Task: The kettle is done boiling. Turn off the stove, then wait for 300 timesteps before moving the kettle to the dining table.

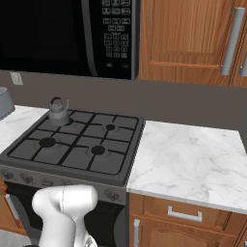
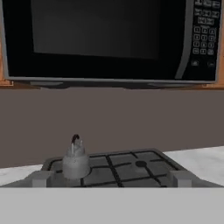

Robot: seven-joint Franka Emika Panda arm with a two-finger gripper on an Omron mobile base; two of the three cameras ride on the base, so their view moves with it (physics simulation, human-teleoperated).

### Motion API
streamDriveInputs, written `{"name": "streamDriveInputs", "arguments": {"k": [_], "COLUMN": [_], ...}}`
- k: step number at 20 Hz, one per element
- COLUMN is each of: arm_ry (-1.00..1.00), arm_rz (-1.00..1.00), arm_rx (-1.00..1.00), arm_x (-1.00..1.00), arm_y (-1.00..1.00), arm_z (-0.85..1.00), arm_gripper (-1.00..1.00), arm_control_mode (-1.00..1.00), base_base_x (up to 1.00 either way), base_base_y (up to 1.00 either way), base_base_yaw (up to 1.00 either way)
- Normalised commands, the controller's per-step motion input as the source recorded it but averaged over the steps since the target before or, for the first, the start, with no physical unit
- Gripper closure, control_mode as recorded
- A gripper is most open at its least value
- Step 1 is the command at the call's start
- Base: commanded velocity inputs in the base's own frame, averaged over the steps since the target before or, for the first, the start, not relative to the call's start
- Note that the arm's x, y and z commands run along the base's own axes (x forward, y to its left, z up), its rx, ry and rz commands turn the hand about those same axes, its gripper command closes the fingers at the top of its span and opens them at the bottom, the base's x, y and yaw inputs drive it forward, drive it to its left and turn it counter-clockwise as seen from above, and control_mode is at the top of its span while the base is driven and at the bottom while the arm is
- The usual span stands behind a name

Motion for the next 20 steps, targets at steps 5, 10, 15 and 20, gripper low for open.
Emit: {"name": "streamDriveInputs", "arguments": {"k": [5,10,15,20], "arm_ry": [0.28,0.30,0.17,0.00], "arm_rz": [-0.04,0.00,0.00,0.00], "arm_rx": [-0.03,-0.03,-0.01,0.00], "arm_x": [0.13,0.25,0.18,0.04], "arm_y": [-0.17,-0.07,-0.02,-0.06], "arm_z": [0.00,0.00,0.00,0.00], "arm_gripper": [-1.00,-1.00,-1.00,-1.00], "arm_control_mode": [-1.00,-1.00,-1.00,-1.00], "base_base_x": [0.00,0.00,0.00,0.00], "base_base_y": [0.00,0.00,0.00,0.00], "base_base_yaw": [0.00,0.00,0.00,0.00]}}
